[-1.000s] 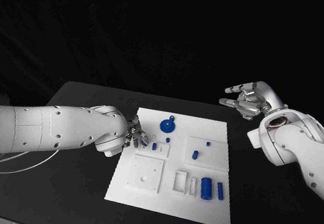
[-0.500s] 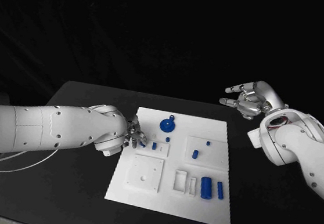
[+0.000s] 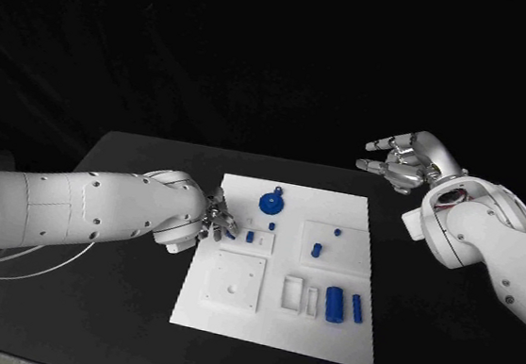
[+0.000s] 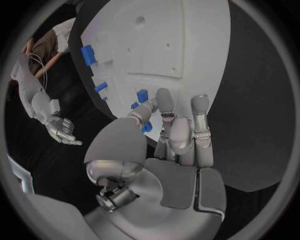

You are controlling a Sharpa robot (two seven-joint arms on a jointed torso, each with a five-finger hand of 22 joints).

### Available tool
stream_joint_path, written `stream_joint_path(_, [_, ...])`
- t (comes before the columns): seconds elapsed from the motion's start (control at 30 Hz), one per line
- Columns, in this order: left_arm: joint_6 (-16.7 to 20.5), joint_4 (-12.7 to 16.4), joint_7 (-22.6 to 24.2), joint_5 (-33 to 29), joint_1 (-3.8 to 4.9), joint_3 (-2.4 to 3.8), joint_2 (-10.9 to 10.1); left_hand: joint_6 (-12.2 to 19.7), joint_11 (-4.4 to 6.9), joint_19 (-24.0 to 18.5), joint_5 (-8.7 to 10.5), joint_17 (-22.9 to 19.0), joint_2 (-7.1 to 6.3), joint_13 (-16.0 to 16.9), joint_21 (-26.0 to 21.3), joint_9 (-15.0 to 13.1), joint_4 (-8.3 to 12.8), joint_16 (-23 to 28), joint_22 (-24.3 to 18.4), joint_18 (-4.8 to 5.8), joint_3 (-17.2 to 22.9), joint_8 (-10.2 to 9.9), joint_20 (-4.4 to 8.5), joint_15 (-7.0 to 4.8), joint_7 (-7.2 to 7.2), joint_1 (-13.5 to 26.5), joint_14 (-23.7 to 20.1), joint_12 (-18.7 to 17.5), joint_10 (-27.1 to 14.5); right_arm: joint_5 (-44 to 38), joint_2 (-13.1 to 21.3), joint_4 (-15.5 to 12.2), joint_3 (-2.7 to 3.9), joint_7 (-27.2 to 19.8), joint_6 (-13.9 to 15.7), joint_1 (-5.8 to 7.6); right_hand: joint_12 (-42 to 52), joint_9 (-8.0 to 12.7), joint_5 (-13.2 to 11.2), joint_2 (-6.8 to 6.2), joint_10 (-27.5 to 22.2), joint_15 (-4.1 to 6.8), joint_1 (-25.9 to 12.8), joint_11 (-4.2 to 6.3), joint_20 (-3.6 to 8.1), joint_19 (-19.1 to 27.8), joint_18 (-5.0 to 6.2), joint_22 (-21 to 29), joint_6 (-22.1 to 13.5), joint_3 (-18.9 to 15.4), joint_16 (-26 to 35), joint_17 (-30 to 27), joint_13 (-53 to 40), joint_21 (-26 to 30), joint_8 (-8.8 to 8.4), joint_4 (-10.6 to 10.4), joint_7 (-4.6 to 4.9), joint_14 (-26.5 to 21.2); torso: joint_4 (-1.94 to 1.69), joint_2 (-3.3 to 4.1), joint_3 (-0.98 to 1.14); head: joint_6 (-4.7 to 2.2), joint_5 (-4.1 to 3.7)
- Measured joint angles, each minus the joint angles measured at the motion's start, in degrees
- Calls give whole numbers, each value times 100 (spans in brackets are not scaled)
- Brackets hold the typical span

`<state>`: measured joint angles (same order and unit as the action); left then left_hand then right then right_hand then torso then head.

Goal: Assemble the parts on the task board

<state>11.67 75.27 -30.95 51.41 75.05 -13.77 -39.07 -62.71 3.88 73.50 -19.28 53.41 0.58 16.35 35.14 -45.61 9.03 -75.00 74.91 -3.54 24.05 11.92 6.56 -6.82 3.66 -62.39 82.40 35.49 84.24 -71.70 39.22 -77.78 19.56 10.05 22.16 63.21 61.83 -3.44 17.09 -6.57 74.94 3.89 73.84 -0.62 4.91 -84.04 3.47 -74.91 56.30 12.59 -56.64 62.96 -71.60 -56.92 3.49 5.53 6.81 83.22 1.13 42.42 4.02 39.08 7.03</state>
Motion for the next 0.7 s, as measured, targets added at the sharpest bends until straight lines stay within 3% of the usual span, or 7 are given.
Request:
stream_joint_path(0.2, [-34, -3, 3, 10, 0, 5, 1, 0, 0, 0, 0, 0, -9, 0, 0, -4, 1, 0, 0, 0, 0, -1, 0, 0, 0, 9, 0, 0, 0, 0, 2, 0, 0, 0, -2, -2, 0, 0, 0, 0, 0, 0, 0, 0, 0, 0, 0, 0, 0, 0, 0, 0, 0, 0, 0, 0, 0, 0, -4, 1, 0, 10, -7])
stream_joint_path(0.33, [-55, -3, 3, 16, -4, 5, 2, 0, 0, 0, 1, -13, -9, -10, 0, -206, 1, 0, 0, 1, 1, -19, 0, 0, 0, 9, 0, 0, 0, 0, 2, 0, 0, 0, -4, -3, 0, 0, 0, 0, 0, 0, 0, 0, 0, 0, 0, 0, 0, 0, 0, 0, 0, 0, 0, 0, 0, 0, -4, 3, -1, 11, -9])
stream_joint_path(0.7, [-114, -3, 1, 71, -1, 10, 6, 0, 0, 0, 4, -10, -7, -10, 0, -218, 1, 0, -1, 1, 1, 1, 0, 0, -1, 7, 0, 0, 0, 1, 3, -1, 0, 1, -6, -5, 0, 0, 0, 0, 0, 0, 0, 0, 0, 0, 0, 0, 0, 0, 0, 0, 0, 0, 0, 0, 0, 0, -4, 3, 1, 11, -2])
